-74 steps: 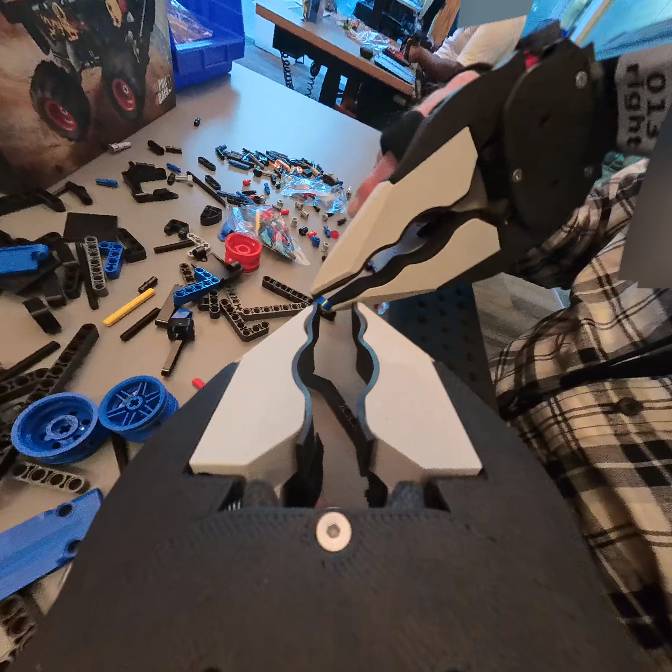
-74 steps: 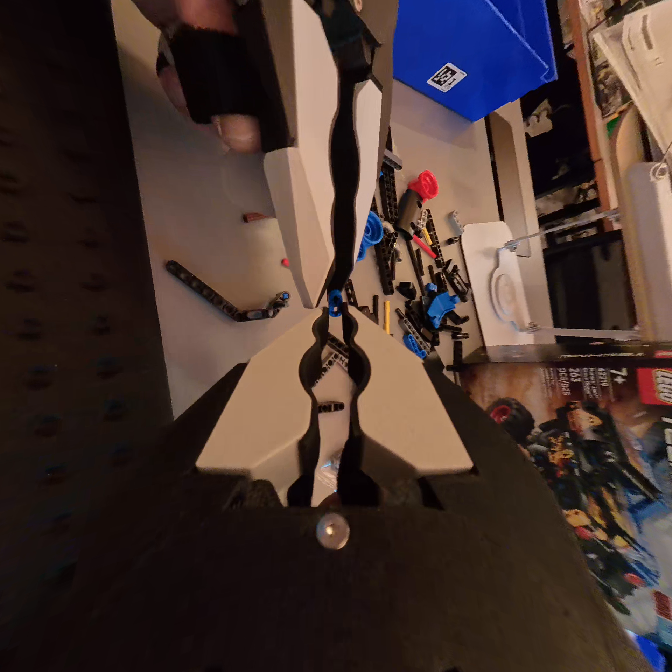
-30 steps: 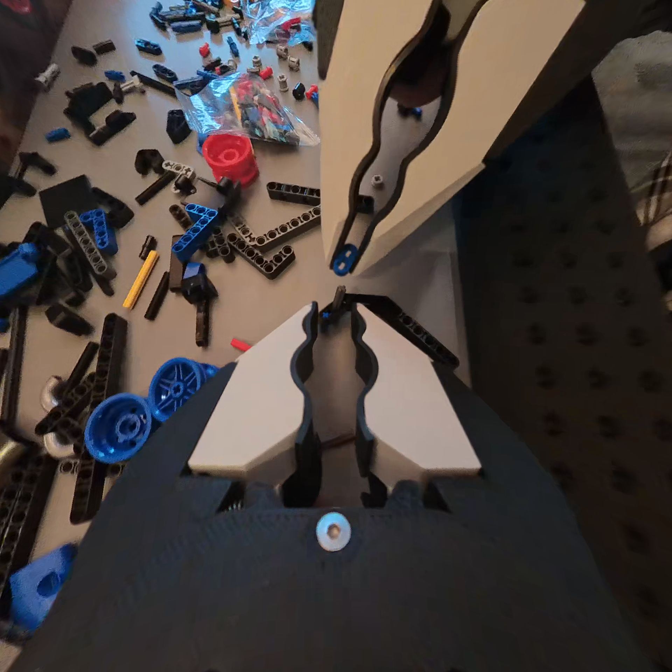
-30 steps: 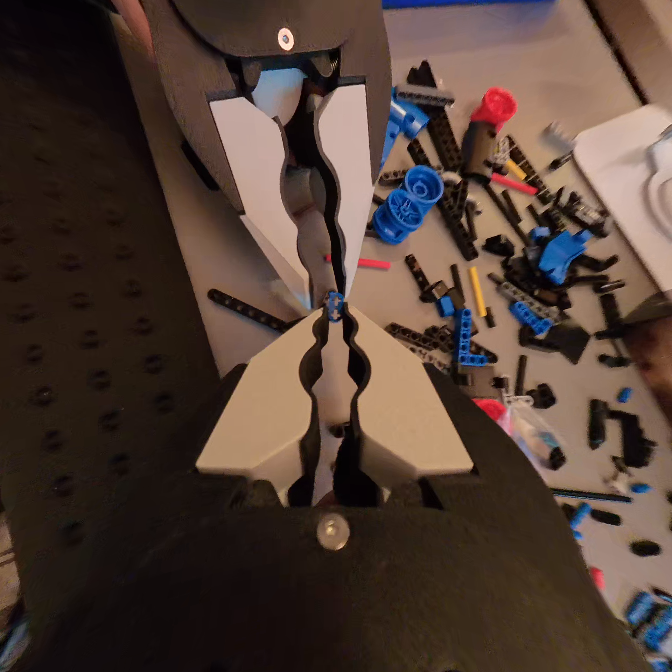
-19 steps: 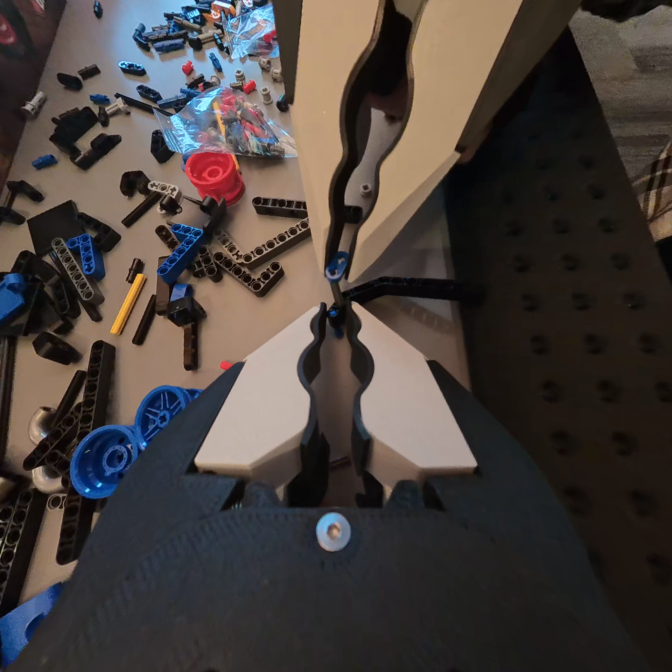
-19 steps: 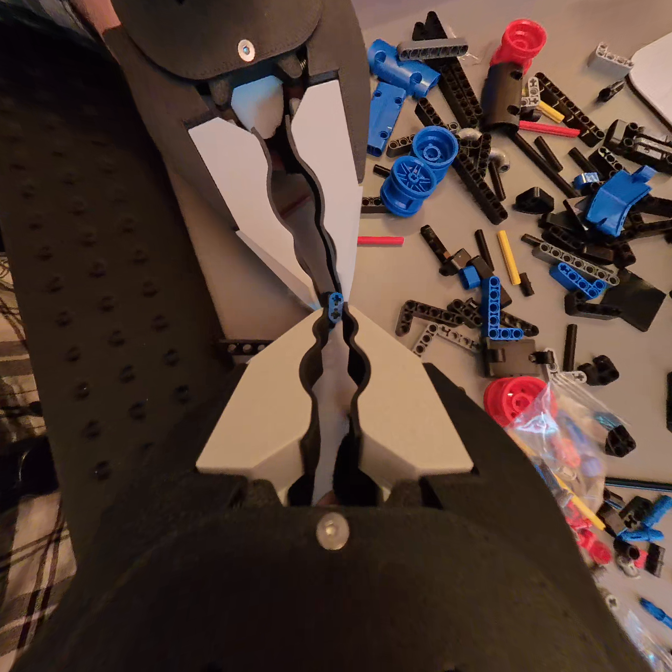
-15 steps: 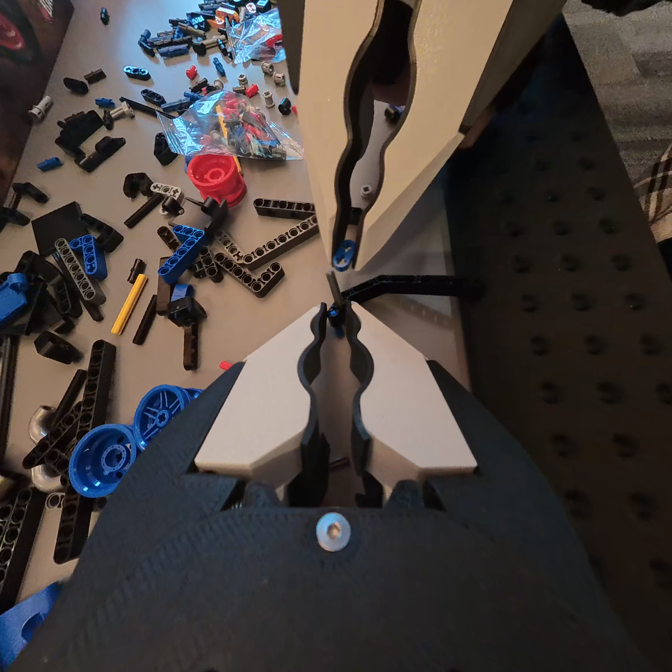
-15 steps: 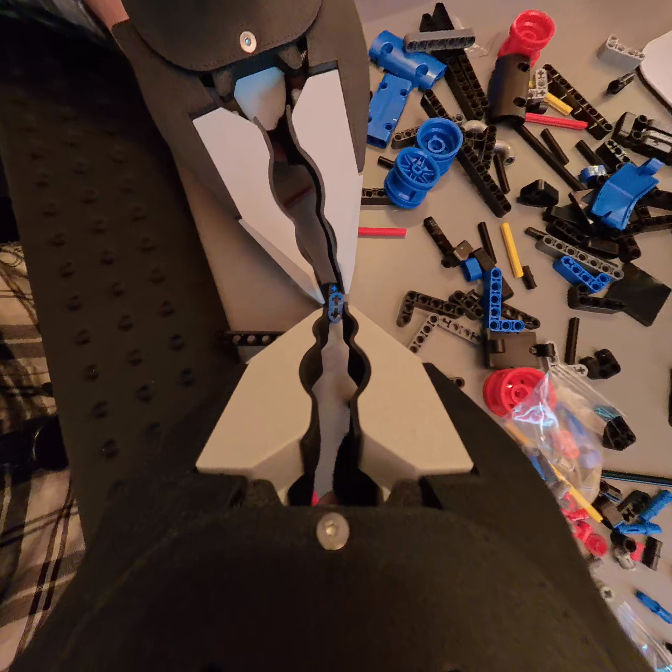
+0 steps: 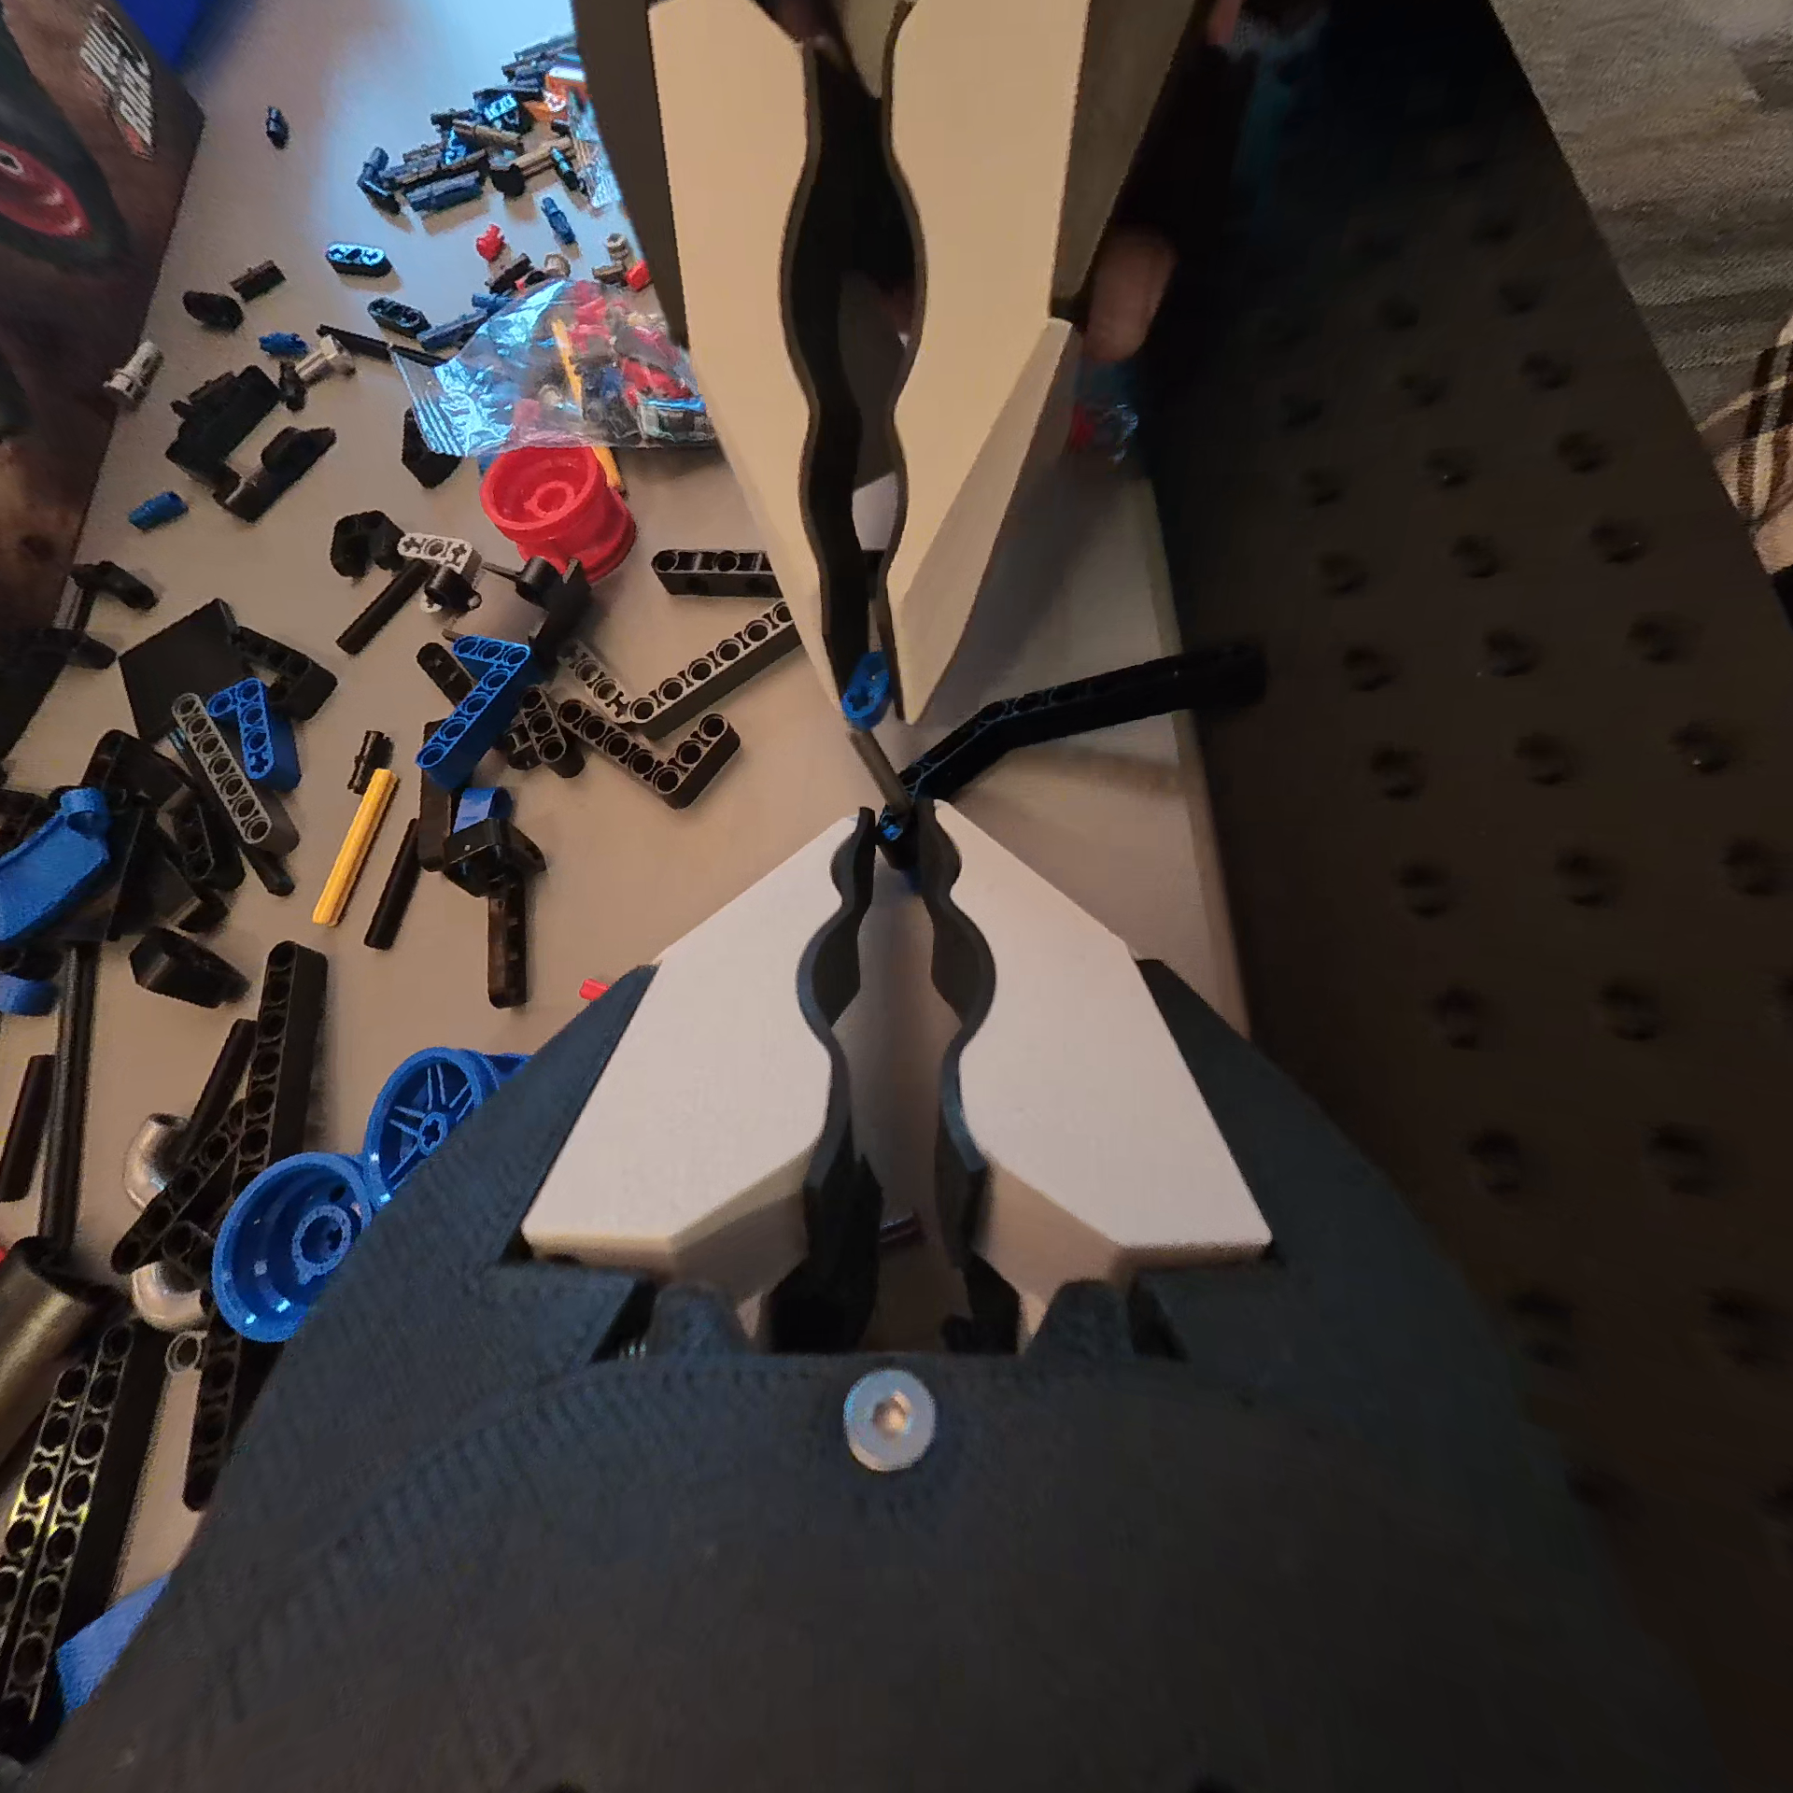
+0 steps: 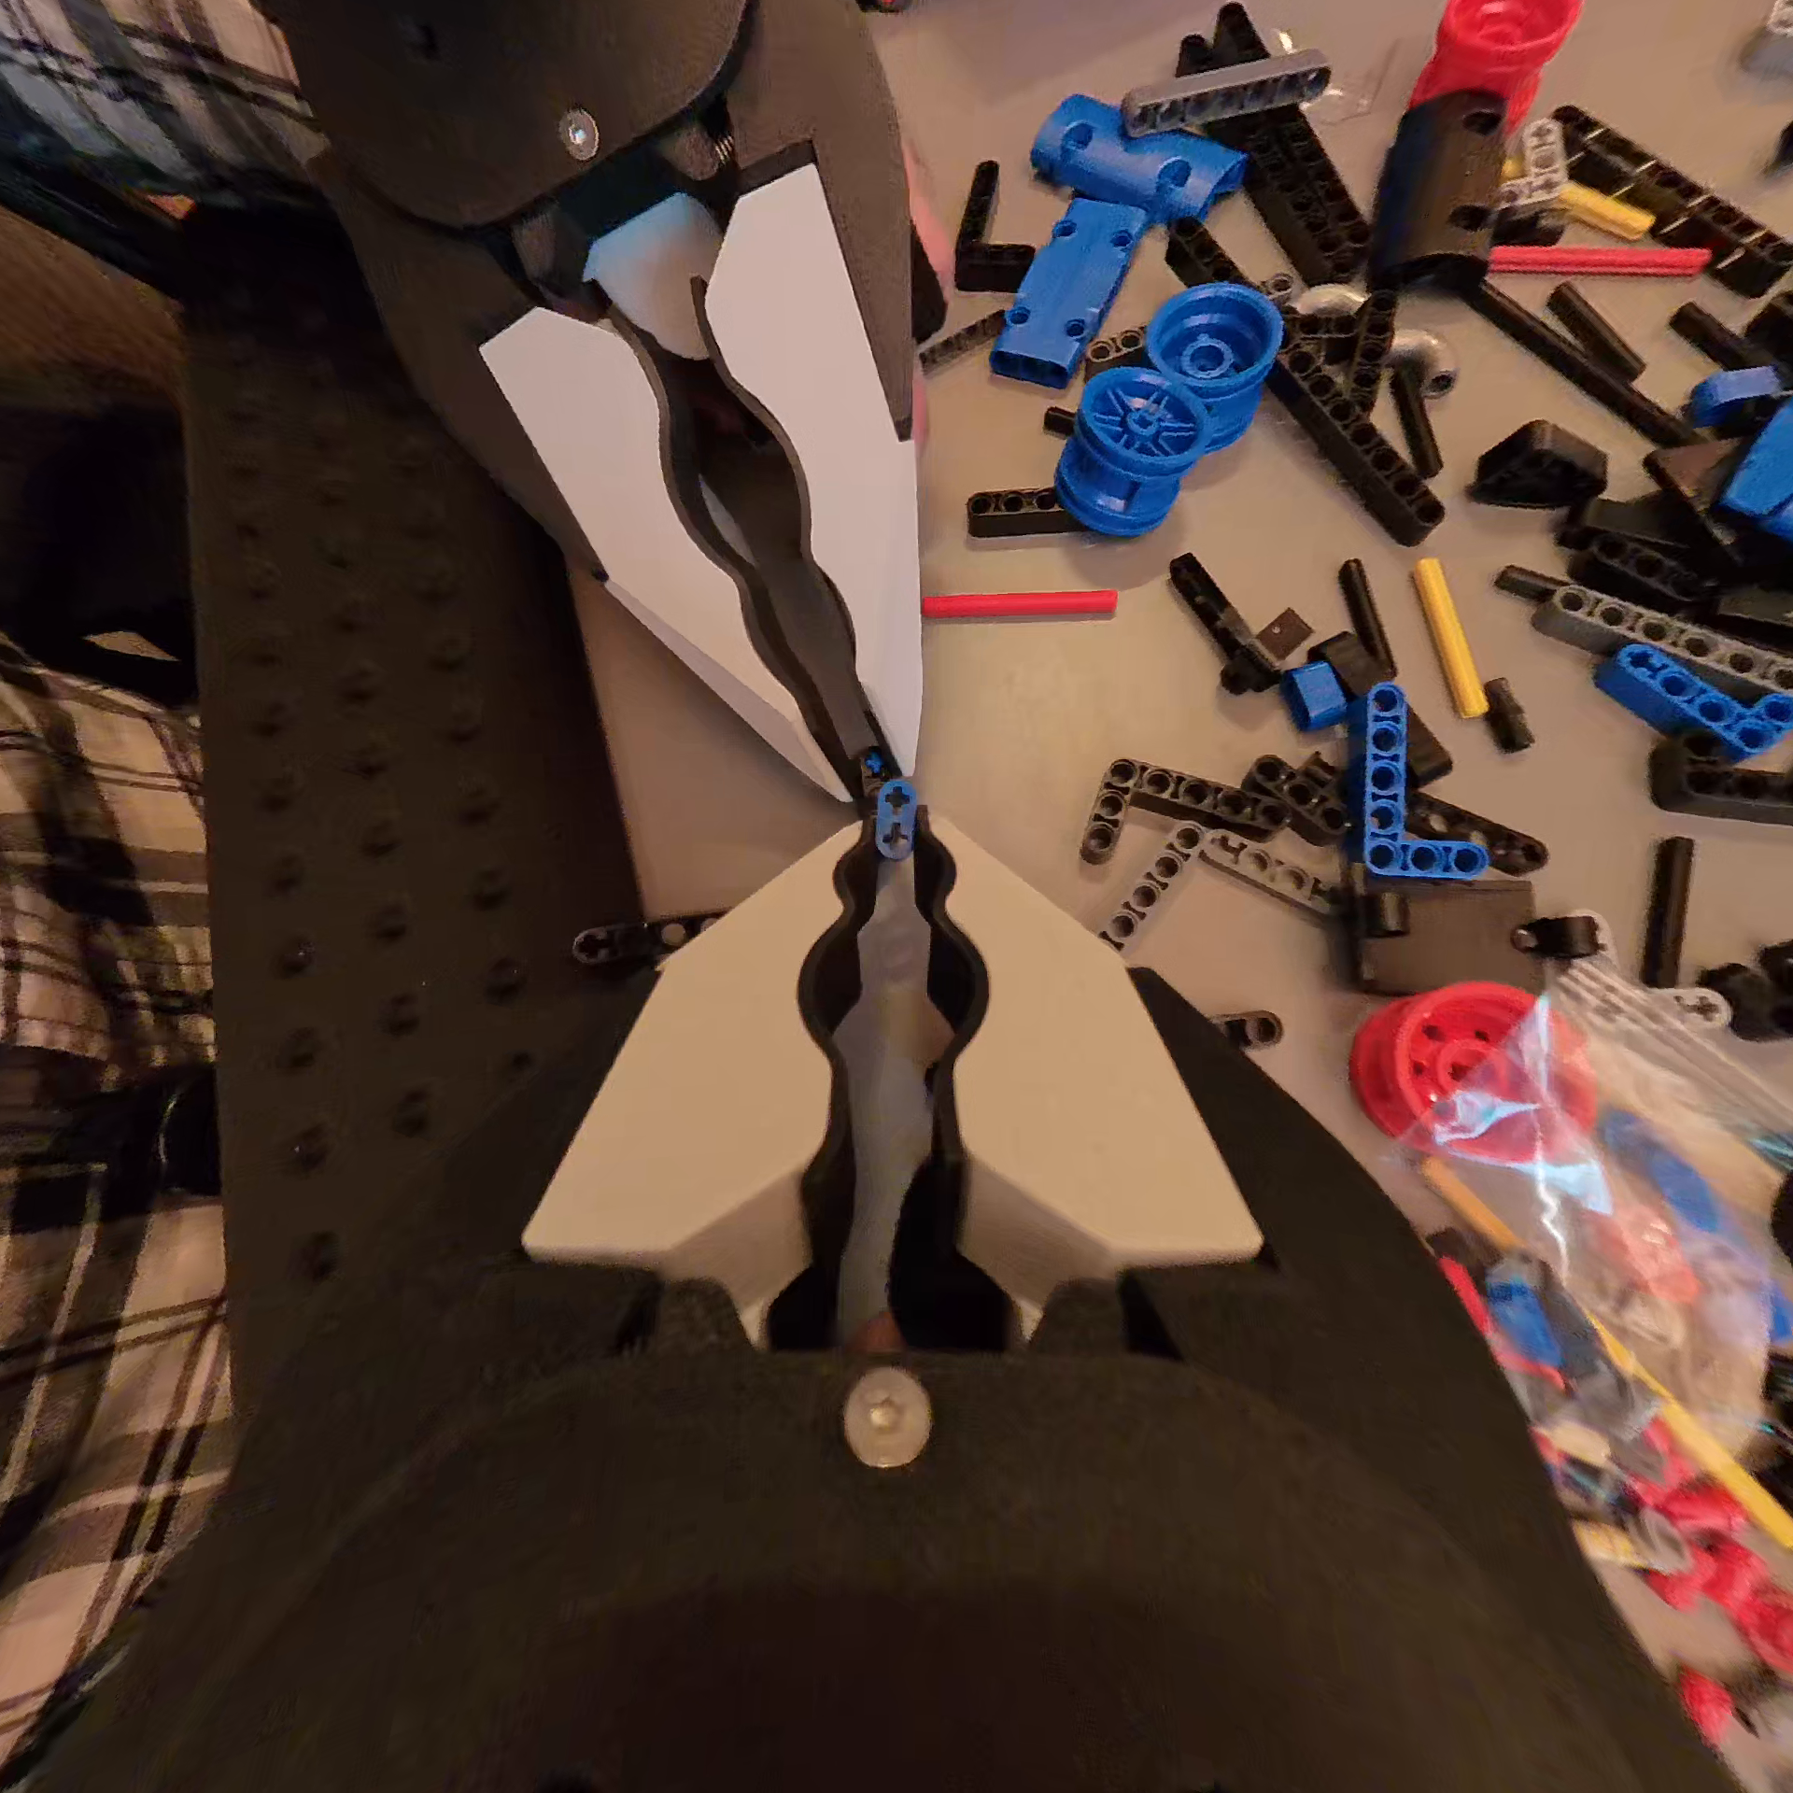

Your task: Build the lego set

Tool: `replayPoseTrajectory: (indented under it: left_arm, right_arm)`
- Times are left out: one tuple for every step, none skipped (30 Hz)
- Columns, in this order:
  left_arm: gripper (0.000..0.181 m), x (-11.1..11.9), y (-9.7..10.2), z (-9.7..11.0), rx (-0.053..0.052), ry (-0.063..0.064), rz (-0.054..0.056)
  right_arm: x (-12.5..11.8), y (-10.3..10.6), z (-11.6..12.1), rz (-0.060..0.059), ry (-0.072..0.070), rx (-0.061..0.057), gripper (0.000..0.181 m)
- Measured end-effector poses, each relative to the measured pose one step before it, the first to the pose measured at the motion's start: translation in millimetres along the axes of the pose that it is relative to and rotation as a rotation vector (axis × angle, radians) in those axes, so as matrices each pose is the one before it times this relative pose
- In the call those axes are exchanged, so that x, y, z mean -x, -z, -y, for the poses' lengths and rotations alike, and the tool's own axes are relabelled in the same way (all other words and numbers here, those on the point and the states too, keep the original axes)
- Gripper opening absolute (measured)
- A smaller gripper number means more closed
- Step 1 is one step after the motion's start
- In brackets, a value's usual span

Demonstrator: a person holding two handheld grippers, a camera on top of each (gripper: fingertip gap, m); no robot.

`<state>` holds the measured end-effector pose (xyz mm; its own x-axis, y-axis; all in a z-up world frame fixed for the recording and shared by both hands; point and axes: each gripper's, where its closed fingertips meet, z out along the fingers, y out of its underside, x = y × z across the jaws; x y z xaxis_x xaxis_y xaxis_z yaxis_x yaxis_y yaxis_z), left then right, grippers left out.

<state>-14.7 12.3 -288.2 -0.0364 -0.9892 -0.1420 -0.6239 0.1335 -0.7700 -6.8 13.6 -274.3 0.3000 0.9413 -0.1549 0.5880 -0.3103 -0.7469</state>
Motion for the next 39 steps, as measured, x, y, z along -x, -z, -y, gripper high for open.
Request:
replayPoseTrajectory:
  left_arm:
    - [0.007,-0.21,-0.22,-0.15,-0.0011,-0.0068,-0.0009]
    - [0.007,-0.3,0.08,-0.29,-0.0008,-0.0085,0.0019]
    - [0.006,0.16,-0.23,-0.27,-0.0012,-0.0122,0.0028]
    - [0.007,-0.6,0.47,-0.5,-0.0016,-0.0148,0.0012]
    - [0.007,-0.6,0.8,-0.61,-0.0013,-0.0127,0.003]
    - [0.007,0.37,-0.03,0.02,-0.0014,-0.0091,0.002]
    - [0.007,-0.34,-0.2,-0.18,-0.0019,-0.0124,-0.0007]
    - [0.007,-0.32,-0.16,-0.23,-0.0014,-0.0118,-0.0002]
    - [0.007,0.12,0.12,-0.16,-0.0005,-0.0054,0.0021]
    - [0.007,-0.42,0.46,0.02,-0.0009,-0.0074,0.0042]
    - [0.007,-1.26,-1.16,0.34,-0.0003,-0.0125,0.007]
    - [0.006,-0.88,0.04,0.18,-0.0018,-0.0096,-0.0007]
    - [0.007,-0.14,-0.05,0.04,-0.0007,-0.0045,0.0013]
    - [0.006,-0.01,0.11,0.1,-0.0012,-0.0091,0.0028]
    - [0.006,-0.14,-0.17,0.16,-0.0017,-0.0142,0.0055]
    - [0.006,-0.11,-0.09,0.16,-0.0012,-0.0088,0.0023]
    - [0.006,-0.38,0.09,0.29,-0.0008,-0.0039,0.0008]
    - [0.006,-0.35,0.35,0.23,-0.001,-0.0067,0.0019]
    - [0.006,-0.39,0.11,0.29,-0.0019,-0.0142,0.0035]
    - [0.006,-0.29,0.25,-0.47,-0.0017,-0.0117,0.0034]
    - [0.006,-0.75,0.36,-0.86,-0.0016,-0.0084,0.0011]
    - [0.006,-1.07,0.02,0.44,-0.0031,-0.011,-0.0012]
    - [0.006,-0.56,0.07,0.36,-0.0025,-0.0163,0.0037]
    - [0.006,-1.86,0.29,0.44,-0.0026,-0.0144,0.0028]
    - [0.006,-0.61,0.17,0.39,-0.0022,-0.0098,-0.0004]
    - [0.006,-0.7,0.14,0.34,-0.0031,-0.0119,0.0015]
    - [0.006,-0.2,0.1,0.15,-0.0013,-0.0145,0.0061]
    - [0.005,-0.39,0.11,0.45,-0.0018,-0.0141,0.0043]
    - [0.005,0.07,-0.01,0.25,-0.0014,-0.0079,0.0034]
    - [0.005,-0.07,-0.1,0.21,-0.0007,-0.0043,0.0018]
    - [0.005,-0.22,-0.01,-0.14,-0.0018,-0.0086,0.0025]
    - [0.005,-0.65,-0.76,0.55,-0.002,-0.0085,0.002]
    - [0.005,0.05,-0.05,0.24,-0.0011,-0.0026,0.0003]
    - [0.005,-0.2,0.11,0.41,-0.0018,-0.0054,-0.0001]
    - [0.005,-0.38,-0.14,0.47,-0.0013,-0.0074,0.0014]
    - [0.005,-0.52,-0.64,0.65,-0.0007,-0.0037,0.0018]
    - [0.005,0.02,0.23,0.27,-0.0005,-0.0006,-0.0003]
    - [0.005,0.01,0.26,0.21,-0.0001,-0.0002,-0.0003]
    - [0.005,0.04,-0.07,0.34,-0.0002,-0.0046,0.0026]
  right_arm:
    - [-0.22,-0.75,-0.09,0.0132,-0.001,-0.0035,0.005]
    - [-0.09,-0.45,0.13,0.0095,0.0063,-0.0025,0.005]
    - [0.28,-0.23,0.15,0.0126,0.0034,-0.001,0.005]
    - [0.43,-0.44,0.41,0.0166,-0.0038,-0.0023,0.005]
    - [0.2,-0.62,0.56,0.0187,-0.0097,-0.0053,0.005]
    - [0.06,-0.5,0.62,0.0183,-0.013,-0.0053,0.005]
    - [0.09,-0.46,0.09,0.0184,-0.0119,-0.0017,0.005]
    - [-0.18,-0.15,-0.34,0.017,-0.0124,0.0019,0.005]
    - [-0.24,0.32,-0.51,0.016,-0.0119,-0.0002,0.005]
    - [0.51,0.49,-0.46,0.0173,-0.0108,-0.0043,0.005]
    - [0.8,0.48,-0.04,0.0177,-0.0093,-0.0068,0.005]
    - [1.28,-0.01,-0.14,0.0179,-0.003,-0.0034,0.005]
    - [0.62,0.06,-0.07,0.0149,-0.0008,0.0005,0.005]
    - [0.3,-0.06,0.17,0.0115,0.001,0.0021,0.005]
    - [0.6,-0.33,0.2,0.011,0.0018,0.0019,0.005]
    - [0.89,-0.53,0.32,0.0097,0.0025,0.001,0.005]
    - [0.3,-0.23,0.33,0.0038,0.0045,-0.0006,0.005]
    - [0.31,0.02,-0.04,0.0038,0.0032,0.0003,0.005]
    - [0.52,0.08,-0.3,0.0057,0.0001,0.0012,0.005]
    - [0.4,-0.11,-0.24,0.0039,0.0032,0.0017,0.005]
    - [0.44,-0.11,-0.24,0.005,0.0024,0.0026,0.005]
    - [0.77,-0.14,-0.29,0.009,0.0014,0.0036,0.005]
    - [0.73,-0.07,-0.18,0.0124,-0.0011,0.0042,0.005]
    - [0.5,-0.05,-0.36,0.0127,-0.0022,0.0052,0.005]
    - [0.63,-0.18,-0.55,0.0116,0.002,0.0083,0.005]
    - [0.93,-0.14,-0.52,0.0101,0.0081,0.0099,0.005]
    - [0.27,-0.1,-0.47,0.0071,0.0074,0.0108,0.005]
    - [0.07,-0.12,-0.41,0.0077,0.0056,0.0114,0.005]
    - [-0.06,0.01,-0.08,0.0079,0.0072,0.0099,0.005]
    - [0.18,0.14,-0.1,0.0112,0.0036,0.0086,0.005]
    - [0.07,0.05,-0.23,0.0127,0.0001,0.0066,0.005]
    - [0.16,-0.01,-0.05,0.0136,-0.0008,0.006,0.005]
    - [0.57,0.15,-0.36,0.0108,0.0067,0.0094,0.005]
    - [0.54,0.34,-0.65,0.0059,0.0143,0.0152,0.005]
    - [0.25,0.52,-1.16,0.0035,0.0149,0.0212,0.005]
    - [-0.26,0.49,-0.85,0.0006,0.0154,0.0223,0.005]
    - [0.2,0.43,-0.39,0.0025,0.0147,0.0205,0.005]
    - [-0.11,0.27,-0.12,0.0,0.015,0.0212,0.005]
    - [-0.33,0.26,0.18,-0.0025,0.0147,0.0217,0.005]
